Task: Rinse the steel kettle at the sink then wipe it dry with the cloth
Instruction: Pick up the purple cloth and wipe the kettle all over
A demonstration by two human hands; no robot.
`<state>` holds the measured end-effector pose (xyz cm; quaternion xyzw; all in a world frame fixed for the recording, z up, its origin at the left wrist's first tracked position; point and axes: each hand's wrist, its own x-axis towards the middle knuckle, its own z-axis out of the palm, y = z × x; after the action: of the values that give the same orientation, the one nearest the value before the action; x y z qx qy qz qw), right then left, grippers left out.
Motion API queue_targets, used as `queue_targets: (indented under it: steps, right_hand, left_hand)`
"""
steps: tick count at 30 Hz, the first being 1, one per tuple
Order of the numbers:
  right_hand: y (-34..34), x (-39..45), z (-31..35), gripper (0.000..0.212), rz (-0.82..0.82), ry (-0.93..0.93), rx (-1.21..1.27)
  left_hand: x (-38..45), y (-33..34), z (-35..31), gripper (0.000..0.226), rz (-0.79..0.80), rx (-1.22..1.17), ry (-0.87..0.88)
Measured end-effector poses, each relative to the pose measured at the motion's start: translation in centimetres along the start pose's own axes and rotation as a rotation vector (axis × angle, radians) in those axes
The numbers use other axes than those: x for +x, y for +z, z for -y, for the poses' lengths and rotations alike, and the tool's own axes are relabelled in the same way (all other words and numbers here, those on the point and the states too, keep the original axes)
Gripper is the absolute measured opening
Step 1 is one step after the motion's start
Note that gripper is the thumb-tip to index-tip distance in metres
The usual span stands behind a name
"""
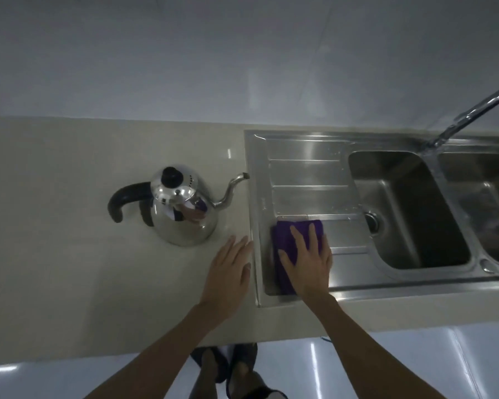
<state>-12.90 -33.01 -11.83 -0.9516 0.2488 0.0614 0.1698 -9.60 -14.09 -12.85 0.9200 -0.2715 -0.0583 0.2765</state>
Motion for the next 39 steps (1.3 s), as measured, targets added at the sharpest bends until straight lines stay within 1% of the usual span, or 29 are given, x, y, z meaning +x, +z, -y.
queue_targets:
  steps: [2, 3, 6, 10, 12, 14, 16, 18, 20, 22, 23, 25, 27, 28, 30, 31, 32, 33, 34, 36, 39]
  right_hand:
    - [1.4, 0.0, -1.4, 0.069, 0.043, 0.016, -0.019]
    - [1.8, 0.1, -1.6, 0.070, 0.048, 0.012, -0.019]
    - [2.8, 0.6, -1.2, 0.072, 0.060, 0.050, -0.014]
    - [3.5, 0.9, 0.3, 0.065, 0.000, 0.081, -0.057]
    - [3.0, 1.3, 0.1, 0.067, -0.022, 0.065, -0.072]
    - [2.0, 1.8, -0.5, 0.071, -0.034, 0.055, -0.035]
    - [0.9, 2.2, -0.6, 0.072, -0.064, 0.029, 0.131]
    - [-0.7, 2.2, 1.2, 0.075, -0.162, -0.079, 0.389]
    - [-2.7, 1.3, 5.2, 0.075, -0.323, -0.241, 0.593]
    - [-4.5, -0.2, 10.2, 0.073, -0.432, -0.379, 0.724]
    - [-5.2, -1.2, 12.8, 0.072, -0.449, -0.440, 0.747]
    - [-5.4, -2.4, 17.3, 0.067, -0.428, -0.566, 0.697]
    - [-4.8, -1.7, 20.7, 0.063, -0.374, -0.593, 0.609]
    - [-4.5, -1.0, 22.1, 0.063, -0.364, -0.561, 0.590]
    - [-3.7, -0.3, 23.8, 0.062, -0.390, -0.418, 0.645]
    - [-3.1, -0.7, 24.2, 0.062, -0.416, -0.364, 0.666]
    - [-2.4, -1.7, 24.4, 0.063, -0.434, -0.341, 0.660]
    - [-1.6, -3.0, 24.6, 0.064, -0.448, -0.346, 0.631]
    - [-1.1, -4.0, 24.8, 0.064, -0.456, -0.361, 0.609]
    - [-1.4, -3.3, 25.5, 0.061, -0.471, -0.370, 0.566]
    - [-2.6, -0.6, 26.8, 0.059, -0.486, -0.276, 0.536]
  left_hand:
    - [0.7, 2.2, -0.5, 0.051, 0.090, 0.095, 0.009]
    - [0.9, 2.8, -0.7, 0.050, 0.105, 0.127, -0.009]
    - [0.9, 3.9, -1.1, 0.055, 0.089, 0.201, -0.063]
    - [0.6, 4.5, -0.5, 0.049, 0.049, 0.232, -0.045]
    - [0.6, 4.1, -0.2, 0.048, 0.056, 0.215, -0.025]
    - [0.4, 2.9, -0.1, 0.048, 0.041, 0.145, -0.016]
    - [-0.2, 0.9, 0.1, 0.048, -0.055, 0.039, -0.031]
    - [-1.0, -1.9, 0.9, 0.046, -0.171, -0.032, -0.038]
    - [-1.9, -5.0, 2.3, 0.044, -0.272, -0.062, -0.033]
    - [-2.5, -8.2, 3.9, 0.043, -0.370, -0.105, -0.043]
    - [-2.7, -9.9, 4.7, 0.043, -0.422, -0.125, -0.051]
    - [-2.5, -13.2, 6.9, 0.042, -0.518, -0.139, -0.078]
    - [-1.4, -16.1, 9.7, 0.046, -0.551, -0.091, -0.114]
    - [-0.5, -17.3, 11.1, 0.050, -0.512, -0.063, -0.131]
    - [1.1, -19.1, 13.5, 0.058, -0.313, -0.073, -0.155]
    - [1.7, -19.6, 14.1, 0.056, -0.203, -0.116, -0.157]
    - [2.1, -19.8, 14.5, 0.052, -0.125, -0.168, -0.143]
    - [2.2, -20.0, 14.7, 0.046, -0.092, -0.214, -0.116]
    - [2.3, -20.2, 15.0, 0.042, -0.094, -0.242, -0.084]
    - [2.6, -20.8, 15.4, 0.041, -0.089, -0.242, -0.044]
    - [3.2, -21.4, 15.5, 0.042, -0.044, -0.236, -0.024]
